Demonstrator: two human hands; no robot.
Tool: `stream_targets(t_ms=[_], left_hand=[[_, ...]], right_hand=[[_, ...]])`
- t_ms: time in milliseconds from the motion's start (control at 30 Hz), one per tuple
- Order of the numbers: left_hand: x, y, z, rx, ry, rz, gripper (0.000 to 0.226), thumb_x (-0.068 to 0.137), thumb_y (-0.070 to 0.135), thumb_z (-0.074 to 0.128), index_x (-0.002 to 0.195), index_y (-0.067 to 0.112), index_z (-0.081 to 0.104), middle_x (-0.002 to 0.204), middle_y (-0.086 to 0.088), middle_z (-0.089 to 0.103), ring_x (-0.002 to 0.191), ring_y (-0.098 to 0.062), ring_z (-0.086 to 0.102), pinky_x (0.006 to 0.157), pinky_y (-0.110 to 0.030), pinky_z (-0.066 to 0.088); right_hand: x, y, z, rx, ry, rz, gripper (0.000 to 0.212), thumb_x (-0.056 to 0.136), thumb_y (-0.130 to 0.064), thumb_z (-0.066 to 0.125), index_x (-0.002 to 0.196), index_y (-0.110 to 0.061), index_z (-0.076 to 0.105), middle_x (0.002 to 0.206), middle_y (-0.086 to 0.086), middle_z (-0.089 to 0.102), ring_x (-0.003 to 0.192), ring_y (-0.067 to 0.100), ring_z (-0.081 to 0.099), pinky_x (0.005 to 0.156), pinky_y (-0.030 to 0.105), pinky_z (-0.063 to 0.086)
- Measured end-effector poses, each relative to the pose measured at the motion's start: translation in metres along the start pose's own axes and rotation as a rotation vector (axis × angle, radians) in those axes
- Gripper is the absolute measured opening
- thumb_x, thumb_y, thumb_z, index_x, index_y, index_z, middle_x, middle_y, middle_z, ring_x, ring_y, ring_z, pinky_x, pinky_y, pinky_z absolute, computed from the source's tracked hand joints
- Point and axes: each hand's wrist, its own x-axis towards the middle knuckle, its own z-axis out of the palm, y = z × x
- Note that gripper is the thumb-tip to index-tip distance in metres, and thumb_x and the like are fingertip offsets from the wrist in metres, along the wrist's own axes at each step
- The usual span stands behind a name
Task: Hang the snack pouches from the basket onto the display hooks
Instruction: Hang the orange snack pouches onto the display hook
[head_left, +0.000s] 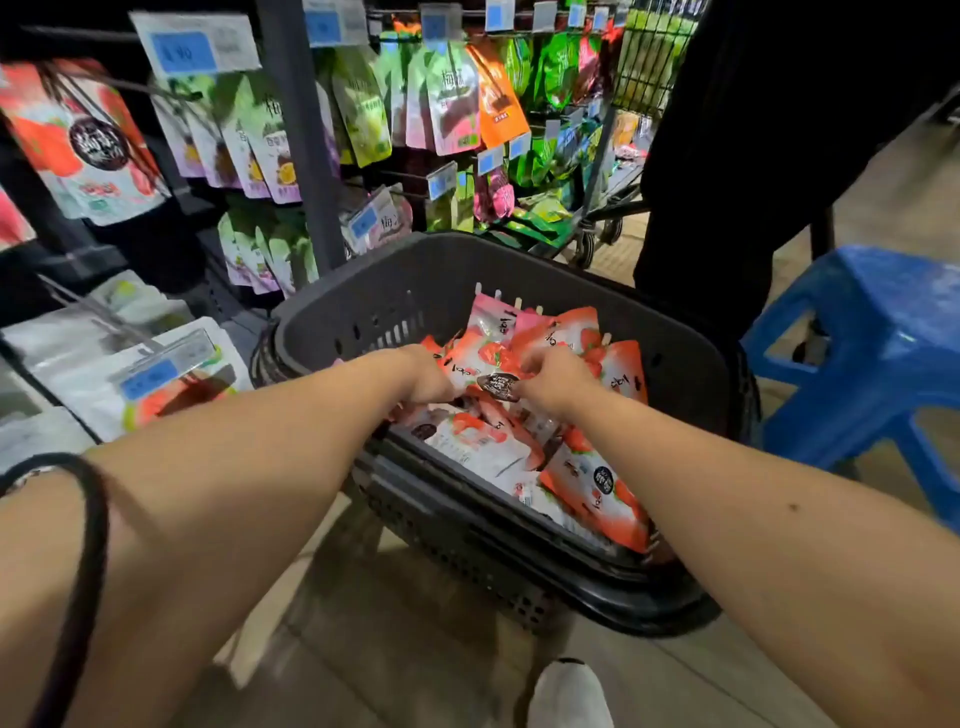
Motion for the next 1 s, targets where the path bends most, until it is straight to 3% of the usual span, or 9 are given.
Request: stream_targets(t_ms=[133, 367, 500, 600, 667, 767, 867, 933, 1000], left_hand=[[0.011, 0.002, 0.001, -0.018, 0.027, 0.005, 0.027, 0.086, 0.031, 0.068, 0.075, 0.007, 0.062, 0.073, -0.012, 0.06, 0.061, -0.028, 0.057, 0.063, -0.037, 0.053], [0.036, 0.009, 0.001, -0.055, 0.007, 0.004, 0.025, 0.07, 0.031, 0.072, 0.067, 0.009, 0.06, 0.063, -0.008, 0.056, 0.055, -0.026, 0.053, 0.056, -0.031, 0.045], [0.032, 0.014, 0.003, -0.054, 0.001, 0.023, 0.034, 0.085, 0.029, 0.071, 0.065, 0.012, 0.049, 0.063, -0.004, 0.048, 0.054, -0.02, 0.044, 0.052, -0.028, 0.036], [0.03, 0.013, 0.005, -0.12, -0.057, 0.064, 0.035, 0.084, 0.031, 0.076, 0.068, 0.01, 0.053, 0.062, -0.004, 0.047, 0.061, -0.023, 0.047, 0.06, -0.03, 0.04], [0.028, 0.011, 0.006, -0.166, -0.083, 0.075, 0.031, 0.08, 0.033, 0.079, 0.082, 0.006, 0.065, 0.063, -0.004, 0.047, 0.065, -0.024, 0.047, 0.064, -0.033, 0.04], [0.024, 0.01, 0.003, -0.247, -0.087, 0.101, 0.032, 0.086, 0.032, 0.074, 0.096, 0.001, 0.073, 0.063, -0.001, 0.049, 0.065, -0.024, 0.049, 0.063, -0.033, 0.044], [0.016, 0.013, -0.002, -0.491, -0.085, 0.066, 0.03, 0.092, 0.038, 0.069, 0.093, 0.008, 0.068, 0.088, -0.005, 0.064, 0.084, -0.023, 0.066, 0.068, -0.032, 0.052], [0.009, 0.016, -0.002, -0.748, -0.134, 0.023, 0.031, 0.094, 0.04, 0.068, 0.087, 0.01, 0.063, 0.079, -0.006, 0.068, 0.082, -0.025, 0.064, 0.075, -0.036, 0.049], [0.005, 0.019, -0.004, -0.964, -0.233, 0.02, 0.028, 0.096, 0.039, 0.065, 0.09, 0.012, 0.064, 0.065, -0.002, 0.07, 0.073, -0.023, 0.063, 0.071, -0.033, 0.053]], right_hand=[[0.011, 0.012, 0.011, -0.036, -0.093, 0.108, 0.032, 0.092, -0.016, 0.073, 0.12, -0.006, 0.061, 0.112, 0.011, 0.066, 0.1, 0.027, 0.066, 0.089, 0.04, 0.058], [0.025, 0.022, 0.009, -0.144, -0.113, 0.16, 0.072, 0.076, -0.04, 0.087, 0.133, -0.013, 0.051, 0.119, 0.007, 0.065, 0.108, 0.028, 0.064, 0.096, 0.041, 0.055], [0.027, 0.02, 0.005, -0.232, -0.193, 0.201, 0.064, 0.072, -0.05, 0.087, 0.116, -0.012, 0.061, 0.113, 0.005, 0.069, 0.103, 0.026, 0.066, 0.092, 0.04, 0.057], [0.028, 0.024, 0.003, -0.201, -0.23, 0.227, 0.081, 0.049, -0.07, 0.086, 0.108, -0.018, 0.065, 0.102, 0.005, 0.074, 0.1, 0.028, 0.067, 0.091, 0.043, 0.057], [0.027, 0.025, -0.004, -0.081, -0.221, 0.198, 0.074, 0.06, -0.055, 0.092, 0.112, -0.01, 0.063, 0.092, 0.005, 0.075, 0.086, 0.024, 0.071, 0.078, 0.037, 0.06], [0.025, 0.022, -0.02, 0.058, -0.169, 0.126, 0.056, 0.07, -0.033, 0.093, 0.106, -0.009, 0.058, 0.086, 0.003, 0.067, 0.071, 0.015, 0.063, 0.055, 0.027, 0.048], [0.027, 0.02, -0.028, 0.217, -0.127, 0.088, 0.035, 0.073, -0.022, 0.092, 0.093, -0.008, 0.067, 0.079, 0.003, 0.07, 0.062, 0.013, 0.065, 0.049, 0.023, 0.05], [0.028, 0.016, -0.031, 0.391, -0.111, 0.091, 0.029, 0.078, -0.015, 0.088, 0.098, -0.004, 0.071, 0.081, 0.004, 0.072, 0.062, 0.013, 0.066, 0.05, 0.024, 0.053], [0.028, 0.012, -0.031, 0.599, -0.136, 0.123, 0.03, 0.081, -0.013, 0.086, 0.104, 0.0, 0.072, 0.089, 0.009, 0.076, 0.071, 0.018, 0.073, 0.061, 0.03, 0.059]])
